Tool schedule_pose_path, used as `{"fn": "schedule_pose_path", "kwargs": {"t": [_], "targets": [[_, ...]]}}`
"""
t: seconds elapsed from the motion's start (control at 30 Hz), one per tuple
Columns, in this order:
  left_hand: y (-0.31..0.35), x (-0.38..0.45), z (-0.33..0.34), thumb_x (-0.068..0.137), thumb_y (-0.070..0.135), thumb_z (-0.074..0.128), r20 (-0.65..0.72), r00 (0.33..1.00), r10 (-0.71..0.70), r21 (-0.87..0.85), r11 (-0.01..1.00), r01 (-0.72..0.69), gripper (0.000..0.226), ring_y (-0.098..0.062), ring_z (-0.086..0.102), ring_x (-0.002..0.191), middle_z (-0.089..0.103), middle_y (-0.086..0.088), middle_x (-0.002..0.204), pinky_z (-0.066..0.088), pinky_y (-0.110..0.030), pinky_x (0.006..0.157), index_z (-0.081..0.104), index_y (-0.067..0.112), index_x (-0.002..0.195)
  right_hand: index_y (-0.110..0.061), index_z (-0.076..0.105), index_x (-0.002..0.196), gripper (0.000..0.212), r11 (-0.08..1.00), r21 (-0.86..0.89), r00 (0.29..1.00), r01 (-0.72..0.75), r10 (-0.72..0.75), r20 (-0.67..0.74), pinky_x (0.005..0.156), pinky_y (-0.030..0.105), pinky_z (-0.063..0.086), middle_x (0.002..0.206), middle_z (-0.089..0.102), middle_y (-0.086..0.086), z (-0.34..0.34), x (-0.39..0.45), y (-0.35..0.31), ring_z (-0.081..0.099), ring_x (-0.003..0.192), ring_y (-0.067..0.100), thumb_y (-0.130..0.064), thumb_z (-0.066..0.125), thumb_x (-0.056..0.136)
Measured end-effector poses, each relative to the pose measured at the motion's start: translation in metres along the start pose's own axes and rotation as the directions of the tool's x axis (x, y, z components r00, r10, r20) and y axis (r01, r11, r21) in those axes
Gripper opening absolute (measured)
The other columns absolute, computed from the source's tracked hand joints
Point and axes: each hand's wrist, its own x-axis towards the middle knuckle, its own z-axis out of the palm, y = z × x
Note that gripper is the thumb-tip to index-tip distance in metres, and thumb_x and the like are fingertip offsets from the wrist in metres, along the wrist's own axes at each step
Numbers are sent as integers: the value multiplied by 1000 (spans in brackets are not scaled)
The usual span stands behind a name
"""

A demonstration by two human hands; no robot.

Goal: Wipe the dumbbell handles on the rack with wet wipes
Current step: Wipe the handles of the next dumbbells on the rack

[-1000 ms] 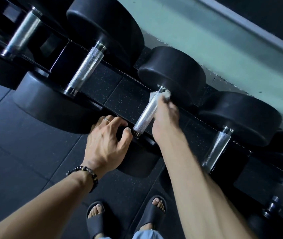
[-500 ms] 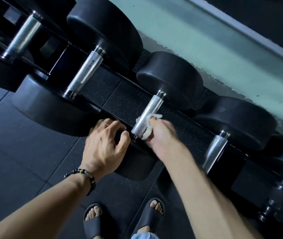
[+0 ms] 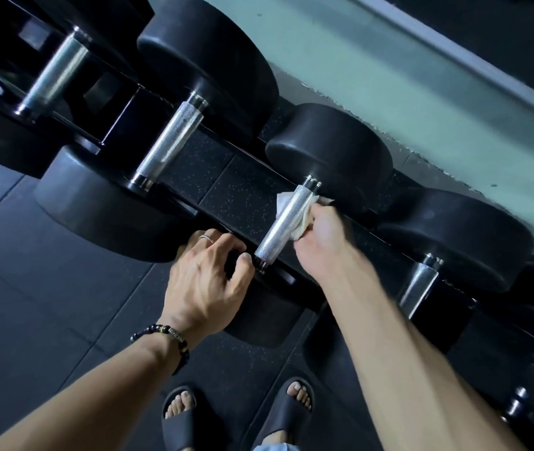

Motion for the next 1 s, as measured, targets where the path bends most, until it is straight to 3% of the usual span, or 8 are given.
{"fn": "schedule_pose_path", "kwargs": {"t": [0.17,0.23,0.33,0.43,0.53,0.67,0.8,1.0], "targets": [[2,0,-2,85,49,34,-3,1000,-4,-14,1000,4,43,-19,52,95,61,5,91,44,-38,84,66,22,93,-11,70,69,44,987,-101,991,-123,128,49,67,33,42,77,56,13,-9,-26,31,48,70,27,0,35,95],[2,-1,-2,85,49,34,1,1000,-3,-13,1000,3,43,-18,52,95,60,5,91,44,-38,84,66,22,93,-4,70,107,33,996,-78,999,-49,48,-22,65,31,50,100,64,14,-7,-14,22,61,82,30,-8,38,101],[1,0,-1,85,49,35,-7,1000,1,-15,1000,-1,42,-18,52,95,60,5,90,43,-35,83,66,21,93,-8,47,145,44,998,-21,971,56,-59,-234,102,42,50,147,49,14,5,18,6,54,129,27,-27,43,105],[2,0,-1,85,48,35,-6,1000,-3,-21,1000,3,42,-18,53,94,61,5,91,44,-36,83,66,21,93,-14,26,157,65,949,-313,986,17,-67,-150,122,48,26,164,25,10,9,3,27,32,147,28,-51,33,104],[2,-1,-1,85,49,35,-6,1000,-9,-18,1000,9,41,-18,52,95,60,5,91,44,-37,83,66,22,93,-16,29,154,73,958,-280,998,-66,63,-18,115,50,37,156,37,15,-3,-8,36,46,137,31,-57,41,94],[2,-1,-1,85,50,35,-3,1000,-7,-27,1000,7,42,-16,52,95,60,6,92,43,-35,82,66,22,93,-9,49,134,43,989,-110,964,103,-126,-235,97,39,47,140,50,13,3,20,8,56,121,27,-37,46,101],[2,-1,-2,85,50,34,4,1000,-9,-22,1000,9,43,-16,51,94,59,5,91,44,-36,82,65,22,94,-10,53,132,52,984,-156,993,-87,72,-97,106,46,46,133,57,13,-7,0,41,59,116,23,-50,44,100],[1,-1,-1,85,50,35,-2,1000,-1,-26,1000,1,42,-17,52,93,59,5,91,45,-37,81,65,22,93,-13,69,91,37,948,314,998,-51,41,36,84,31,54,85,74,5,-1,17,1,71,81,17,-20,35,102]]}}
